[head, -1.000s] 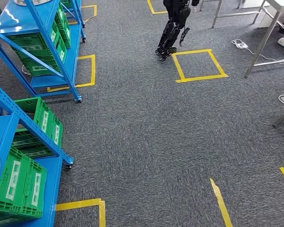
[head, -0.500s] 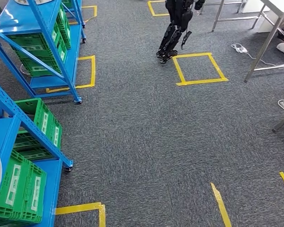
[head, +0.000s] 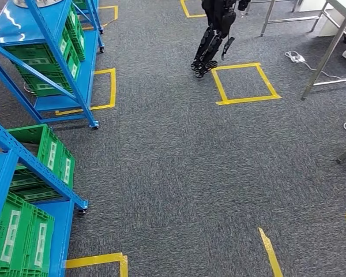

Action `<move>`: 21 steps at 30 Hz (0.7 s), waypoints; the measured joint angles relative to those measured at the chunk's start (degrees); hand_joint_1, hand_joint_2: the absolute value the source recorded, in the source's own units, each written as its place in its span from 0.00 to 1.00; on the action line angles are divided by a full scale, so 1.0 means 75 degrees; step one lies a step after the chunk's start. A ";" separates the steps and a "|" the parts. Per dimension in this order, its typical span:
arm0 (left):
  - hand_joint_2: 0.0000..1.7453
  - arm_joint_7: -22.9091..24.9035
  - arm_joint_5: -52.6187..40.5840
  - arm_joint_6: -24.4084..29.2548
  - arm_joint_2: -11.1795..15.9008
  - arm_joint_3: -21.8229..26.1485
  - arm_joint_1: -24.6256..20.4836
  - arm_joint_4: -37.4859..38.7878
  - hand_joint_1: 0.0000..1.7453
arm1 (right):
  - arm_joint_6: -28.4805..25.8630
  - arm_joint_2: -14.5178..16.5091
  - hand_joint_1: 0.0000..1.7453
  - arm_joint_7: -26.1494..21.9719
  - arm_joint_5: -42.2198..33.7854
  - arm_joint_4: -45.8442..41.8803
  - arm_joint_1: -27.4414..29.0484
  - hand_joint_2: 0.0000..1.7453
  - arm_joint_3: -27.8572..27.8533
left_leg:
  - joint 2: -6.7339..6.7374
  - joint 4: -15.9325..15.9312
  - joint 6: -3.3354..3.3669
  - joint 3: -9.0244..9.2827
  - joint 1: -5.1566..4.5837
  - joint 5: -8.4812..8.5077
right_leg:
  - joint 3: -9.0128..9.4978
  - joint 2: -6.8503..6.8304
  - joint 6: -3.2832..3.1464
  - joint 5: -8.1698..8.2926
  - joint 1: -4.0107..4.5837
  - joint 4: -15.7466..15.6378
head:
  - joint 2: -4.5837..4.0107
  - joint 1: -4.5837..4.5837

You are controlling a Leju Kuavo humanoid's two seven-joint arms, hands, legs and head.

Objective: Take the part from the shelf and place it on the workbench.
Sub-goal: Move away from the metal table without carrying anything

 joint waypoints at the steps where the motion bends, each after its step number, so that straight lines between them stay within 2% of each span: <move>1: 0.00 0.0000 -0.0001 0.0001 0.0001 -0.0001 -0.0005 -0.0004 0.00 | 0.0001 0.0000 0.00 -0.0008 0.0012 0.0002 -0.0009 0.00 -0.0010 | 0.0004 0.0314 -0.0039 -0.0139 0.0008 -0.0161 | 0.0053 -0.0012 -0.0040 -0.0008 -0.0016 -0.0045 | 0.0000 -0.0014; 3: 0.00 0.0004 -0.0001 0.0001 0.0004 -0.0001 -0.0001 -0.0004 0.00 | 0.0003 0.0000 0.00 -0.0016 0.0020 0.0013 -0.0034 0.00 -0.0025 | 0.0009 0.1336 -0.0100 -0.0690 0.0029 -0.0553 | 0.0124 -0.0029 -0.0097 -0.0058 -0.0015 -0.0069 | -0.0001 -0.0027; 4: 0.00 0.0006 0.0001 0.0001 0.0008 -0.0001 0.0007 -0.0004 0.00 | 0.0004 0.0000 0.00 -0.0017 0.0023 0.0022 -0.0045 0.00 -0.0030 | 0.0009 0.1792 -0.0122 -0.0979 0.0041 -0.0652 | 0.0156 -0.0029 -0.0108 -0.0090 -0.0014 -0.0068 | -0.0001 -0.0029; 5: 0.00 0.0008 0.0002 0.0001 0.0010 -0.0001 0.0019 -0.0004 0.00 | 0.0006 0.0000 0.00 -0.0017 0.0026 0.0031 -0.0051 0.00 -0.0033 | 0.0010 0.2031 -0.0139 -0.1175 0.0054 -0.0609 | 0.0199 -0.0025 -0.0111 -0.0123 -0.0014 -0.0068 | -0.0001 -0.0029; 6: 0.00 0.0009 0.0003 0.0001 0.0010 -0.0001 0.0030 -0.0004 0.00 | 0.0007 0.0000 0.00 -0.0017 0.0033 0.0040 -0.0054 0.00 -0.0036 | 0.0010 0.1967 -0.0148 -0.1232 0.0068 -0.0399 | 0.0255 -0.0019 -0.0107 -0.0158 -0.0015 -0.0068 | -0.0001 -0.0029; 7: 0.00 0.0009 0.0005 0.0001 0.0010 -0.0001 0.0035 -0.0004 0.00 | 0.0007 0.0000 0.00 -0.0023 0.0044 0.0047 -0.0057 0.00 -0.0040 | 0.0012 0.1619 -0.0150 -0.1154 0.0083 -0.0062 | 0.0320 -0.0013 -0.0097 -0.0196 -0.0016 -0.0068 | -0.0001 -0.0031; 8: 0.00 0.0009 0.0008 0.0001 0.0010 -0.0001 0.0036 -0.0004 0.00 | 0.0010 0.0000 0.00 -0.0031 0.0062 0.0056 -0.0060 0.00 -0.0047 | 0.0017 0.1126 -0.0143 -0.0998 0.0096 0.0289 | 0.0353 -0.0010 -0.0079 -0.0237 -0.0017 -0.0068 | -0.0001 -0.0029; 9: 0.00 0.0009 0.0012 0.0000 0.0009 -0.0001 0.0035 -0.0004 0.00 | 0.0014 0.0000 0.00 -0.0046 0.0084 0.0068 -0.0072 0.00 -0.0064 | 0.0022 0.0673 -0.0131 -0.0839 0.0094 0.0531 | 0.0383 -0.0006 -0.0043 -0.0288 -0.0001 -0.0057 | -0.0001 -0.0034; 10: 0.00 0.0009 0.0015 -0.0001 0.0007 -0.0001 0.0029 -0.0004 0.00 | 0.0018 0.0000 0.00 -0.0063 0.0105 0.0079 -0.0086 0.00 -0.0083 | 0.0028 0.0327 -0.0102 -0.0710 0.0085 0.0637 | 0.0382 -0.0004 0.0002 -0.0327 0.0010 -0.0047 | -0.0001 -0.0036; 12: 0.00 0.0017 0.0020 0.0000 0.0000 -0.0001 0.0031 -0.0006 0.00 | 0.0022 0.0000 0.00 -0.0087 0.0132 0.0101 -0.0111 0.00 -0.0123 | 0.0024 0.0056 -0.0057 -0.0612 0.0066 0.0595 | 0.0360 -0.0008 0.0021 -0.0387 0.0038 -0.0025 | -0.0001 -0.0024; 15: 0.00 0.0027 0.0023 0.0001 -0.0007 -0.0001 0.0057 -0.0007 0.00 | 0.0024 0.0000 0.00 -0.0098 0.0144 0.0125 -0.0126 0.00 -0.0154 | 0.0011 -0.0003 -0.0031 -0.0597 0.0051 0.0571 | 0.0380 -0.0016 -0.0036 -0.0382 0.0030 -0.0071 | -0.0001 -0.0008; 21: 0.00 0.0035 0.0023 0.0001 -0.0001 0.0004 0.0046 -0.0007 0.00 | 0.0024 0.0000 0.00 -0.0105 0.0151 0.0155 -0.0141 0.00 -0.0187 | 0.0015 0.0000 0.0026 -0.0587 0.0042 0.0540 | 0.0508 -0.0012 0.0039 -0.0351 0.0023 -0.0172 | -0.0001 -0.0010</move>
